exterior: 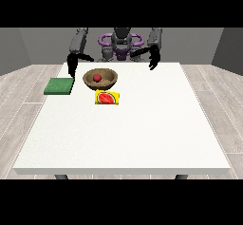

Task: Pick the cup and pour the ball into the bowl, then pick the bowl and place it on the pad

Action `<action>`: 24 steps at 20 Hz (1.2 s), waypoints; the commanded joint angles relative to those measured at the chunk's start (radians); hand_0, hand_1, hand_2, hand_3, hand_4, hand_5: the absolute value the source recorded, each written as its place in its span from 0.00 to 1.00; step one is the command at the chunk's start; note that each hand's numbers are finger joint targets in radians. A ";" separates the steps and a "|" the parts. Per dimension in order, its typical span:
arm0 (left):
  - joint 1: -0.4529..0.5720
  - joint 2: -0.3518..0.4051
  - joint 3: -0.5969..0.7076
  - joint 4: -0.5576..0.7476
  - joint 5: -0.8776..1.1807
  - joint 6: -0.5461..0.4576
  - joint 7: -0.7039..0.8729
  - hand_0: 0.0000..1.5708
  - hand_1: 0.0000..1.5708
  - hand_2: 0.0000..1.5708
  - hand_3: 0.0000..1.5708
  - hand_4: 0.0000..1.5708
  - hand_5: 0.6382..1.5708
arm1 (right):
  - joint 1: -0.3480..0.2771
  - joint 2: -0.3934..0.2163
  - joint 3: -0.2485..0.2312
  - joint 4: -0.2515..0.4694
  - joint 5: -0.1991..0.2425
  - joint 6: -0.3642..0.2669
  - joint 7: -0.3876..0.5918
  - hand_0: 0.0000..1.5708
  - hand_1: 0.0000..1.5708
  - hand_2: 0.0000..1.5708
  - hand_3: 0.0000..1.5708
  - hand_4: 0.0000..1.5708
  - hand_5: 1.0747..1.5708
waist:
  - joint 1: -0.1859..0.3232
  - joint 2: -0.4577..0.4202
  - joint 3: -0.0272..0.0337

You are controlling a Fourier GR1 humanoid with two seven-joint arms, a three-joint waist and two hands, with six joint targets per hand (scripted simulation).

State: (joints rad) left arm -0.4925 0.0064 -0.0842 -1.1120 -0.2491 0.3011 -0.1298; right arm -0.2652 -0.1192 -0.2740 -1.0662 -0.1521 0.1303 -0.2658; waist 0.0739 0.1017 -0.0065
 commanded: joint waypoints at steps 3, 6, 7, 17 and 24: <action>0.100 0.012 0.048 -0.021 0.118 -0.104 -0.175 0.00 0.00 0.00 0.00 0.00 0.99 | -0.006 0.081 0.047 0.059 0.043 -0.075 -0.061 0.00 0.00 0.00 0.00 0.21 1.00 | 0.006 0.017 0.0064; 0.123 0.068 0.053 -0.072 0.134 -0.186 -0.147 0.00 0.00 0.00 0.00 0.00 0.99 | -0.077 0.045 -0.003 0.160 0.006 -0.088 -0.053 0.00 0.00 0.00 0.00 0.18 0.99 | 0.044 0.002 0.0067; 0.115 0.070 0.074 -0.044 0.126 -0.172 -0.165 0.00 0.00 0.00 0.00 0.00 0.99 | -0.089 0.045 0.011 0.188 0.012 -0.090 -0.096 0.00 0.00 0.00 0.00 0.16 0.99 | 0.003 0.011 0.0067; 0.131 0.086 0.096 -0.135 0.149 -0.217 -0.133 0.00 0.00 0.00 0.00 0.00 0.99 | -0.166 -0.001 -0.009 0.429 0.007 -0.079 -0.236 0.00 0.00 0.00 0.00 0.06 0.99 | 0.023 0.044 0.0069; 0.129 0.095 0.083 -0.204 0.161 -0.254 -0.061 0.00 0.00 0.00 0.00 0.00 0.99 | -0.150 0.039 -0.069 0.535 -0.052 -0.140 -0.176 0.00 0.00 0.00 0.00 0.30 0.95 | 0.068 0.056 0.0076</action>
State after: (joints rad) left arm -0.3831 0.1182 0.0183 -1.2776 -0.0979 0.0607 -0.2193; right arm -0.4540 -0.0991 -0.3003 -0.6171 -0.1659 0.0244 -0.5169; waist 0.1172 0.1490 -0.0086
